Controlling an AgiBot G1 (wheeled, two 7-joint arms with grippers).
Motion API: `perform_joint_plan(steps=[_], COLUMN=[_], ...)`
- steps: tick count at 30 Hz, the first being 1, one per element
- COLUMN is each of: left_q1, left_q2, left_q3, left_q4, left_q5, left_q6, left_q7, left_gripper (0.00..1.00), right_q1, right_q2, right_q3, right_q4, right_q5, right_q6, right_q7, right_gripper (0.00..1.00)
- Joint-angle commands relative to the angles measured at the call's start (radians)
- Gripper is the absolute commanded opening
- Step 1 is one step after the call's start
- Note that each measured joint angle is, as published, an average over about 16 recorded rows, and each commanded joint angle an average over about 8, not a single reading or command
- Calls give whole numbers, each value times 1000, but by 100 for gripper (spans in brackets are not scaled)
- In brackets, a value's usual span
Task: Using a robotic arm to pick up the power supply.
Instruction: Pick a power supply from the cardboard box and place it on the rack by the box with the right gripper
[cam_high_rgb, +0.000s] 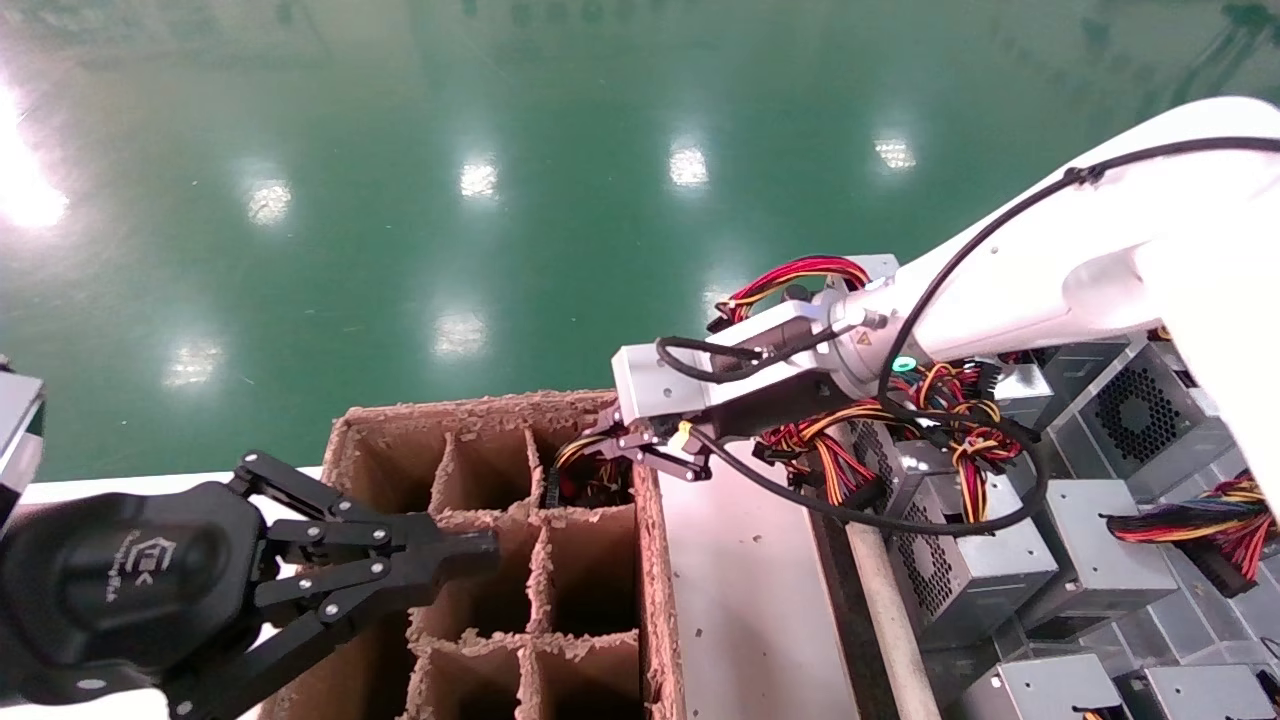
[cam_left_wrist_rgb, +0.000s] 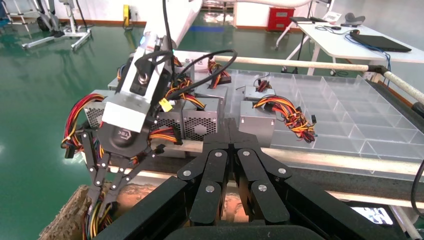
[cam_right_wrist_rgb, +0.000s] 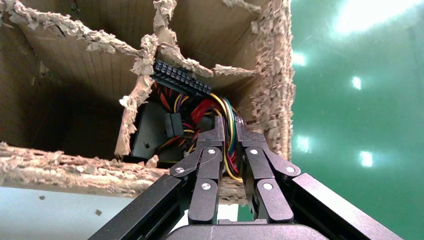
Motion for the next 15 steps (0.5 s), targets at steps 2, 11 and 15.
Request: perform_joint_plan(steps=[2,11,15], left_q1=[0,0,0], left_q2=[0,0,0], left_q3=[0,0,0], left_q4=[0,0,0], left_q5=[0,0,0], left_q6=[0,0,0], left_q7=[0,0,0], left_gripper=[0,0,0], right_q1=[11,49,75], right_q2=[0,4,6], right_q3=[-5,-13,-18], right_q4=[8,9,11], right_q5=[7,37,47], right_q6=[-5,-46,-80], right_q7=[-8,-37,-54], right_gripper=[0,0,0])
